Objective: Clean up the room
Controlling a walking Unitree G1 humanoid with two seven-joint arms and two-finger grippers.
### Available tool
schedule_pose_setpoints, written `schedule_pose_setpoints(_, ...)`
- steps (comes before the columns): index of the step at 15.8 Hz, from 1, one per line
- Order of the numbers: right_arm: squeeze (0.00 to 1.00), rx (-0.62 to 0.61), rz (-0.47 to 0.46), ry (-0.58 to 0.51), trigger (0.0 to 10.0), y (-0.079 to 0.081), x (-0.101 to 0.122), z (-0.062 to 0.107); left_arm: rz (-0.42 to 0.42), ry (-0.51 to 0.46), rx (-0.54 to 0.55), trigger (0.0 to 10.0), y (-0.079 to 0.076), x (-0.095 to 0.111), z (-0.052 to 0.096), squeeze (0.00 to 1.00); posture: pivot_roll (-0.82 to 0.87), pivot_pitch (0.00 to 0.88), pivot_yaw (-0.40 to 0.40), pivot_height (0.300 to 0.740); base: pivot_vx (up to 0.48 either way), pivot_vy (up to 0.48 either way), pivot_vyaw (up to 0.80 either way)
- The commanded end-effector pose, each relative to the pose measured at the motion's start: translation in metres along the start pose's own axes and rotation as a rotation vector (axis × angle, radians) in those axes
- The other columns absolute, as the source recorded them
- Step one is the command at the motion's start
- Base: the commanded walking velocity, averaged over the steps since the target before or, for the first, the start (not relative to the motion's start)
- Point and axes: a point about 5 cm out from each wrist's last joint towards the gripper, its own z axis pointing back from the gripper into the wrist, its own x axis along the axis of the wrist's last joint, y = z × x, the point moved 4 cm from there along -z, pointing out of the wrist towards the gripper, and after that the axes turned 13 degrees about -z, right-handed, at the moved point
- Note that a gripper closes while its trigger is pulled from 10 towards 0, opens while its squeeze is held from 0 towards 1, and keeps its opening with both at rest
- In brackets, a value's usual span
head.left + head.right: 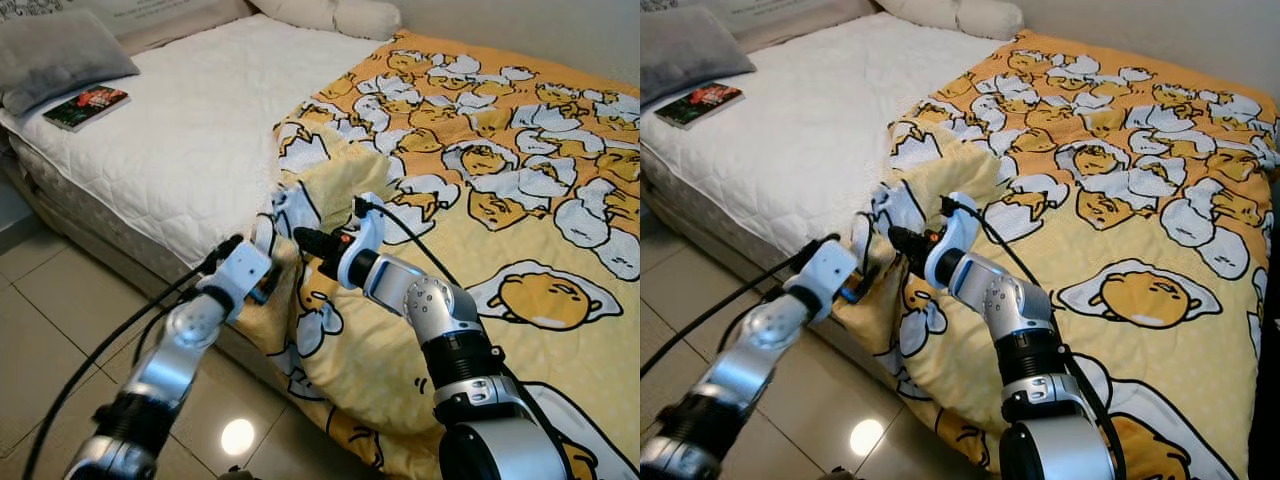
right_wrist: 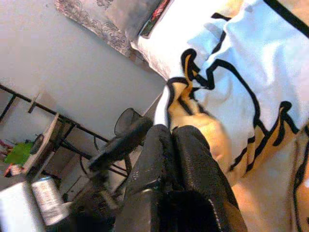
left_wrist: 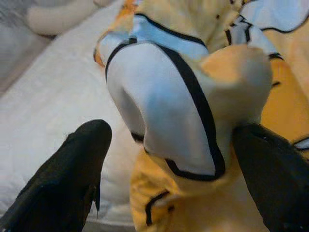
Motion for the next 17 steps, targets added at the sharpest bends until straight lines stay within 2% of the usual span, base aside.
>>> schedule_pose_setpoints(1, 0.0, 0.134, -0.038, 0.045, 0.0, 0.048, -0.022, -0.021, -0.022, 0.019, 0.005, 10.0, -0.008, -0.005, -0.004, 1.0, -0.02, 0.005, 0.01, 0.74, 0.0, 0.0, 0.0)
schedule_pose_setpoints(2, 0.0, 0.134, -0.035, 0.05, 0.0, 0.049, -0.023, -0.021, -0.023, 0.032, 0.029, 10.0, -0.01, -0.008, -0.008, 1.0, -0.03, 0.005, 0.013, 0.74, 0.0, 0.0, 0.0)
schedule_pose_setpoints(3, 0.0, 0.135, -0.034, 0.05, 0.0, 0.049, -0.022, -0.02, 0.012, 0.054, 0.057, 10.0, -0.009, -0.013, -0.009, 1.0, -0.03, 0.004, 0.014, 0.74, 0.0, 0.0, 0.0)
schedule_pose_setpoints(4, 0.0, 0.134, -0.034, 0.049, 0.0, 0.048, -0.022, -0.02, 0.029, 0.066, 0.069, 9.1, -0.008, -0.016, -0.01, 1.0, -0.03, 0.004, 0.015, 0.74, 0.0, 0.0, 0.0)
schedule_pose_setpoints(5, 0.0, 0.123, -0.027, 0.049, 0.0, 0.045, -0.022, -0.017, 0.087, 0.1, 0.113, 0.0, -0.003, -0.026, -0.008, 0.56, -0.04, 0.005, 0.012, 0.74, 0.0, 0.0, 0.0)
schedule_pose_setpoints(7, 0.0, 0.114, 0.025, 0.065, 0.0, 0.04, -0.025, -0.013, 0.094, 0.097, 0.139, 0.0, 0.002, -0.028, -0.007, 0.0, -0.04, 0.006, 0.009, 0.74, 0.0, 0.0, 0.0)
schedule_pose_setpoints(8, 0.0, 0.115, 0.053, 0.077, 0.0, 0.039, -0.027, -0.011, 0.097, 0.095, 0.148, 0.0, 0.003, -0.029, -0.007, 0.0, -0.04, 0.006, 0.006, 0.74, 0.0, 0.0, 0.0)
schedule_pose_setpoints(9, 0.0, 0.131, 0.13, 0.105, 10.0, 0.037, -0.031, -0.005, 0.113, 0.092, 0.17, 0.0, 0.006, -0.031, -0.007, 0.0, -0.03, 0.005, 0.003, 0.74, 0.0, 0.0, 0.0)
schedule_pose_setpoints(10, 0.0, 0.127, 0.194, 0.126, 10.0, 0.031, -0.034, 0.002, 0.131, 0.084, 0.185, 0.0, 0.009, -0.031, -0.007, 0.0, -0.04, 0.003, 0.001, 0.74, 0.0, 0.0, 0.0)
schedule_pose_setpoints(11, 0.0, 0.113, 0.222, 0.131, 10.0, 0.025, -0.035, 0.007, 0.142, 0.076, 0.19, 0.0, 0.011, -0.03, -0.007, 0.0, -0.04, 0.003, 0.001, 0.74, 0.0, 0.0, 0.0)
schedule_pose_setpoints(12, 0.0, 0.073, 0.264, 0.133, 10.0, 0.011, -0.033, 0.016, 0.186, 0.075, 0.197, 0.0, 0.013, -0.031, -0.008, 0.0, -0.04, 0.002, 0.002, 0.74, 0.0, 0.0, 0.0)
schedule_pose_setpoints(15, 0.0, -0.002, 0.28, 0.076, 10.0, -0.012, -0.018, 0.035, 0.292, 0.095, 0.211, 0.0, 0.017, -0.038, -0.008, 0.0, -0.05, 0.0, 0.006, 0.74, 0.0, 0.0, 0.0)
schedule_pose_setpoints(17, 0.0, -0.024, 0.284, 0.028, 10.0, -0.018, -0.009, 0.044, 0.33, 0.09, 0.225, 0.0, 0.023, -0.04, -0.008, 0.0, -0.06, 0.0, 0.012, 0.74, 0.0, 0.0, 0.0)
